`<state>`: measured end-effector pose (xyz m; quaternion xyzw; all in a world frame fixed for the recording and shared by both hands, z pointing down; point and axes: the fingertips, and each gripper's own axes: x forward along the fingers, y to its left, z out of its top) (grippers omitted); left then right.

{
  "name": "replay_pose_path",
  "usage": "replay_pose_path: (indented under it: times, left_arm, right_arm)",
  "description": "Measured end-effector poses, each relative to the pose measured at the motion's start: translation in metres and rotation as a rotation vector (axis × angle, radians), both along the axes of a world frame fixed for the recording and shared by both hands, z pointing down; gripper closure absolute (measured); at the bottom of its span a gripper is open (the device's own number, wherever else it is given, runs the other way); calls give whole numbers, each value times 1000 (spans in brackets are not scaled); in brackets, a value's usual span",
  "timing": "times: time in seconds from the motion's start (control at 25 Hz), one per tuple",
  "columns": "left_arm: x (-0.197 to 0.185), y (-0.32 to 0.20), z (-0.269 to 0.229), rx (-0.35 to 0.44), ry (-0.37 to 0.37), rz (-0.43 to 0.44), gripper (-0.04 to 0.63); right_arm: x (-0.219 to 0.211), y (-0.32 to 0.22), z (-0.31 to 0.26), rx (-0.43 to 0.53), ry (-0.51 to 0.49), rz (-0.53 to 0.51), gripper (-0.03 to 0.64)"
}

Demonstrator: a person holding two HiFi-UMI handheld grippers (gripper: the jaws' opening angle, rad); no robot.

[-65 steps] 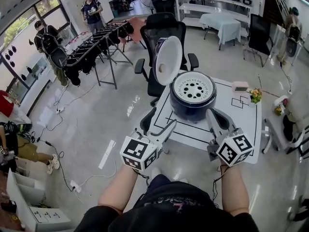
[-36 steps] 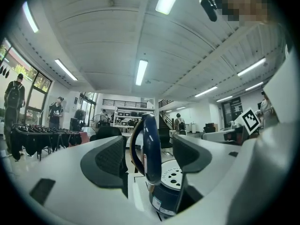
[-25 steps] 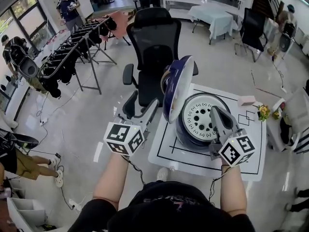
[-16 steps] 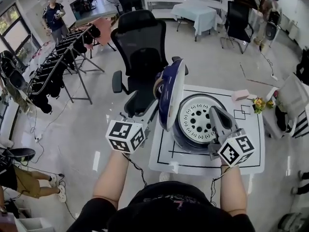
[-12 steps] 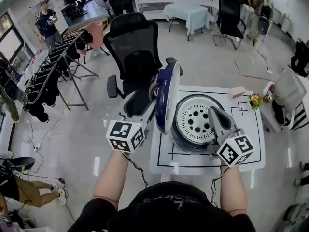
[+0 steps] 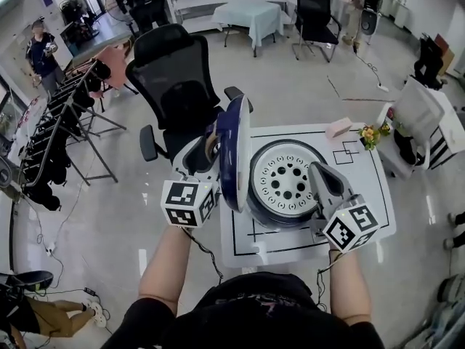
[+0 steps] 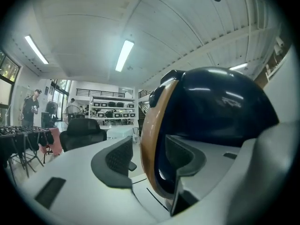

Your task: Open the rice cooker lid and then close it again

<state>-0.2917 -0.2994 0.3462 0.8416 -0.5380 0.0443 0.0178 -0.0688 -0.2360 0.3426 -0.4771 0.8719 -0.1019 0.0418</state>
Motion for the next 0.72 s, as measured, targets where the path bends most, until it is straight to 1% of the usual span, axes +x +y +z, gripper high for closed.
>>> replay_pose_path:
  times: [0.24, 0.32, 0.4, 0.48, 0.72]
  left_arm:
    - [10, -7, 5, -11, -16, 51, 419]
    - [12, -8, 5, -6, -32, 53, 434]
    - [11, -9, 4, 14, -61, 37, 482]
    - [11, -10, 2, 26, -83, 27, 482]
    - [19, -9, -2, 28, -126, 23, 482]
  right_arm:
    - [5, -3, 0, -2, 7, 32, 615]
    - [4, -4, 1, -4, 7, 33, 615]
    - [3, -5, 2, -2, 2, 34, 615]
    - [3, -6, 2, -2, -2, 38, 615]
    - [9, -3, 3, -7, -9, 60, 615]
